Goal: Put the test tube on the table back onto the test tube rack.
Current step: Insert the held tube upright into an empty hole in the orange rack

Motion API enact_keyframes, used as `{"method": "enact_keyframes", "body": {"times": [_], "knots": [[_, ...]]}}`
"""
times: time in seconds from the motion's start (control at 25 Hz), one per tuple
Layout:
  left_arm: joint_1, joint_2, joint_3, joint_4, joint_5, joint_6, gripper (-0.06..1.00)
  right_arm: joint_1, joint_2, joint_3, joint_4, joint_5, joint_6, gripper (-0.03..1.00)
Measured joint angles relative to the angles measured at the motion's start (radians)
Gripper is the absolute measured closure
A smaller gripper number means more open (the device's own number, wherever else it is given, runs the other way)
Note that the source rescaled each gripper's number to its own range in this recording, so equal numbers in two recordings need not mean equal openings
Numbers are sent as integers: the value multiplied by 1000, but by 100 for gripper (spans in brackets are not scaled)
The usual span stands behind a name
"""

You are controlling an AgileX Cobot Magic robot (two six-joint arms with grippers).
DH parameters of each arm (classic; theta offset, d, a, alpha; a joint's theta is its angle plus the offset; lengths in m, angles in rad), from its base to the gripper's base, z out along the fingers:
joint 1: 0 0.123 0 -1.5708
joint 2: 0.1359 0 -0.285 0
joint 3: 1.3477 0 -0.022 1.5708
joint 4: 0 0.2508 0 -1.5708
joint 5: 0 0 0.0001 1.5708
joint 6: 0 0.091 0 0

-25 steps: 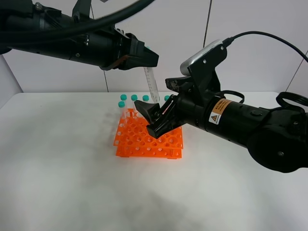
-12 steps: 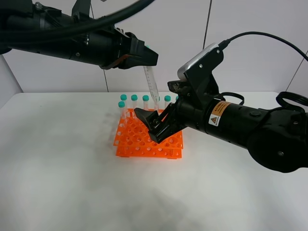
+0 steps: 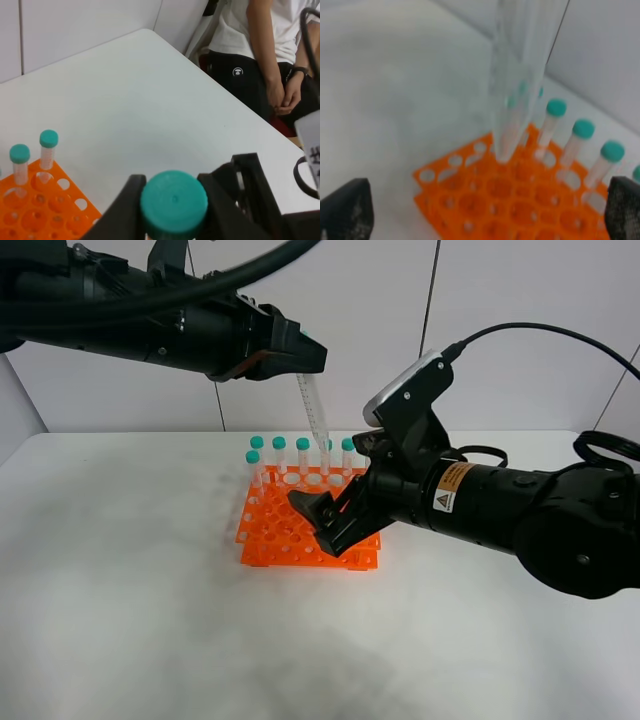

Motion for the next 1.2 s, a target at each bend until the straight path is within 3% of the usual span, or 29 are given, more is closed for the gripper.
{"method": "enact_keyframes", "body": {"times": [0.2,0.44,0.72,1.2], "knots": [[0,0,0,0,-4,0,94,0,0,0,4,60,0,-3],[0,0,0,0,-4,12,94,-9,0,0,57,203,0,-3],[0,0,0,0,-4,15,94,-141,0,0,121,375,18,-3],[0,0,0,0,-2,16,94,-397,0,0,127,370,26,-3]]}}
